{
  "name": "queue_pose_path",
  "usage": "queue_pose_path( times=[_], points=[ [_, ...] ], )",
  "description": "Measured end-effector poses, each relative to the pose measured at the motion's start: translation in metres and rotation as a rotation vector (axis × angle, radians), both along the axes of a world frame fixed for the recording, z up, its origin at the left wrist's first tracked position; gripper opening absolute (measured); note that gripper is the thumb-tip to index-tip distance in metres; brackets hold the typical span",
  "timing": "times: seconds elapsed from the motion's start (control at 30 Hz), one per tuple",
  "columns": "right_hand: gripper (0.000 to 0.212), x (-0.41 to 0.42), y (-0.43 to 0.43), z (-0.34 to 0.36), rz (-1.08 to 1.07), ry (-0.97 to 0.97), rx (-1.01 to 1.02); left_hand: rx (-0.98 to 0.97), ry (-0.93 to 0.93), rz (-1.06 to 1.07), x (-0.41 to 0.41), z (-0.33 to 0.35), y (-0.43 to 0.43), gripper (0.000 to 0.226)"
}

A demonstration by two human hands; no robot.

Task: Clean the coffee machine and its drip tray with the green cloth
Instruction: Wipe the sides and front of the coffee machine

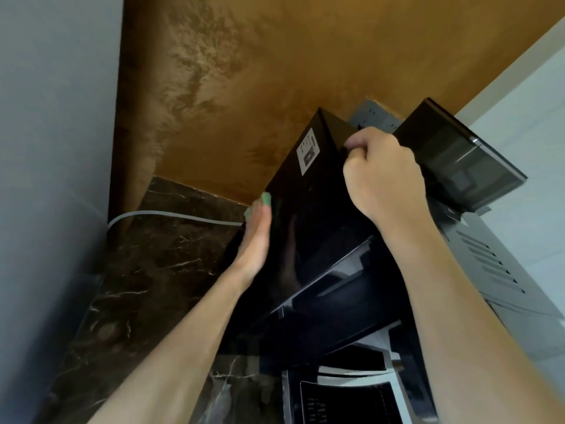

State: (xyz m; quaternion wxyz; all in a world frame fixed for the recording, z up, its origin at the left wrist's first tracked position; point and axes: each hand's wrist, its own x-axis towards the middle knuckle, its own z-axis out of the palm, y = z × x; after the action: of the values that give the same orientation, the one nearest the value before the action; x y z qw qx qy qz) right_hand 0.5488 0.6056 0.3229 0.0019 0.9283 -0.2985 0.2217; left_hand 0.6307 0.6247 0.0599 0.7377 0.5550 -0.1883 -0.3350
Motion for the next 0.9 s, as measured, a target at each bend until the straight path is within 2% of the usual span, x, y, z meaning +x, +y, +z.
queue_pose_path(
  times=[0.1,0.2,0.27,0.33,0.47,0.5,0.6,0.67,0.73,0.8,0.9],
  points=[
    [0.034,0.001,-0.001,0.000,-0.005,-0.005,0.004,-0.234,-0.335,0.032,0.003,0.130,0.003,0.069],
    [0.033,0.001,0.001,0.000,-0.013,-0.005,0.016,-0.341,-0.500,0.023,0.013,0.164,-0.002,0.061],
    [0.033,0.001,0.001,-0.001,-0.011,0.002,0.023,-0.371,-0.451,0.015,0.021,0.136,-0.005,0.065],
    [0.034,0.002,-0.001,-0.001,-0.007,0.007,0.020,-0.301,-0.297,0.006,0.026,0.081,-0.009,0.074],
    [0.033,0.003,-0.003,-0.001,-0.015,-0.003,0.016,0.062,0.072,-0.028,0.021,-0.056,0.000,0.128],
    [0.033,0.003,-0.003,-0.001,-0.015,-0.002,0.019,0.156,0.147,-0.040,0.014,-0.082,0.006,0.132],
    [0.033,0.002,-0.001,-0.002,-0.016,-0.005,0.034,0.264,0.272,-0.057,-0.007,-0.121,0.021,0.100],
    [0.032,0.003,-0.003,-0.001,-0.017,-0.011,0.029,0.242,0.341,-0.079,-0.001,-0.119,0.018,0.105],
    [0.032,0.003,-0.002,-0.002,-0.014,-0.002,0.031,0.186,0.323,-0.058,0.014,-0.106,0.004,0.111],
    [0.033,0.003,-0.001,-0.002,-0.008,-0.001,0.032,0.094,0.228,-0.025,0.033,-0.066,-0.012,0.108],
    [0.035,0.002,0.000,0.000,-0.003,0.010,0.033,-0.078,-0.080,0.001,0.045,0.059,-0.018,0.089]
  ],
)
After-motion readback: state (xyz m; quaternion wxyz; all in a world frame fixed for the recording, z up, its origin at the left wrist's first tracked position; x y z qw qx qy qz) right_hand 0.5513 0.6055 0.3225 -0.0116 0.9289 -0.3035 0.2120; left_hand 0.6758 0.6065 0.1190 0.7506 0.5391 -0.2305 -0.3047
